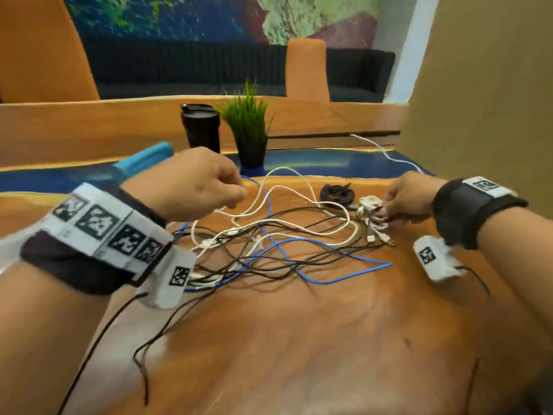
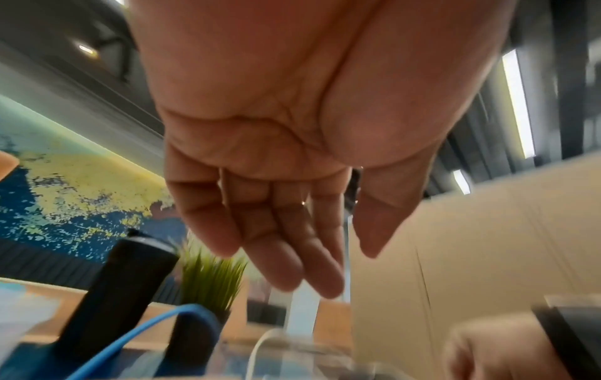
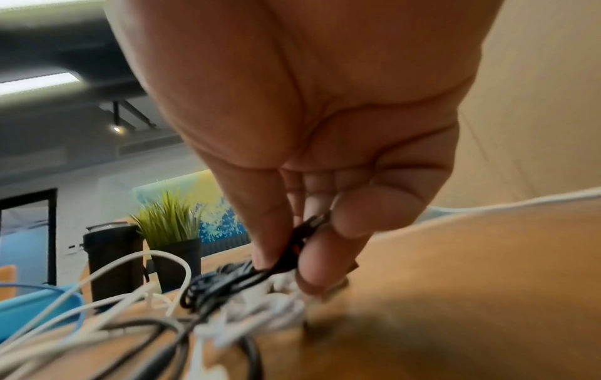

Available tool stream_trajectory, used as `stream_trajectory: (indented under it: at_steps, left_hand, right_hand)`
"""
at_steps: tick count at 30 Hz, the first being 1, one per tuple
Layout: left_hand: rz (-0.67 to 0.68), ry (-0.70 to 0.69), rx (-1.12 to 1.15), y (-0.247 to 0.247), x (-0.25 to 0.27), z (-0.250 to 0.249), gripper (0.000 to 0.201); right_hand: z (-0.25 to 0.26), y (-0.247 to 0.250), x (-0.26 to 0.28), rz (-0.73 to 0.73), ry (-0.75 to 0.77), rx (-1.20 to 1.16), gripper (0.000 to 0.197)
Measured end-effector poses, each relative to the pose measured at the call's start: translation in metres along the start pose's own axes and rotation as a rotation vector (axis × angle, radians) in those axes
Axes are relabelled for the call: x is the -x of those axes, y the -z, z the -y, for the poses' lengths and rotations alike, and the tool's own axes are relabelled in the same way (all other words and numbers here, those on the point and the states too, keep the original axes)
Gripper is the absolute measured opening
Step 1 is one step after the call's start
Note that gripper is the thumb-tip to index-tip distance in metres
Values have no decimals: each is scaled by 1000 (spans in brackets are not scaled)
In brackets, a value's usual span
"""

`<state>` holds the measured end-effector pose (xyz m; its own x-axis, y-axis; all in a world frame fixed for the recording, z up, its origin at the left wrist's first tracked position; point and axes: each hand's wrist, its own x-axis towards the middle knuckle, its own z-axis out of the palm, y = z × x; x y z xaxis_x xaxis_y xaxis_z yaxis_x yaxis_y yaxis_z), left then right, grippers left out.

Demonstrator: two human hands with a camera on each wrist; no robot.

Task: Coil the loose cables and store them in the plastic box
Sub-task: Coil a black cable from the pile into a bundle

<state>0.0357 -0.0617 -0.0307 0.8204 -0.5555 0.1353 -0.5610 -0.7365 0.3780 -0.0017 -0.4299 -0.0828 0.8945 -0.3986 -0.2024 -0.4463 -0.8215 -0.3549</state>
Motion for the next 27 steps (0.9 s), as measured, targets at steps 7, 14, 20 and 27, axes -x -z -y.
stream_trajectory:
  at_steps: [7, 14, 20, 27]
  left_hand:
    - [291, -21, -378, -16, 11, 29, 12]
    - [376, -2, -421, -49, 20, 24, 26]
    - [299, 77, -332, -61, 12, 19, 29]
    - [305, 82, -316, -58, 19, 17, 30]
  right_hand:
    - [29, 19, -2, -219, 39, 628, 34]
    - [136, 12, 81, -23, 602, 383, 5]
    - [185, -67, 87, 115, 713, 678, 10]
    - [179, -86, 82, 173, 704, 619, 12]
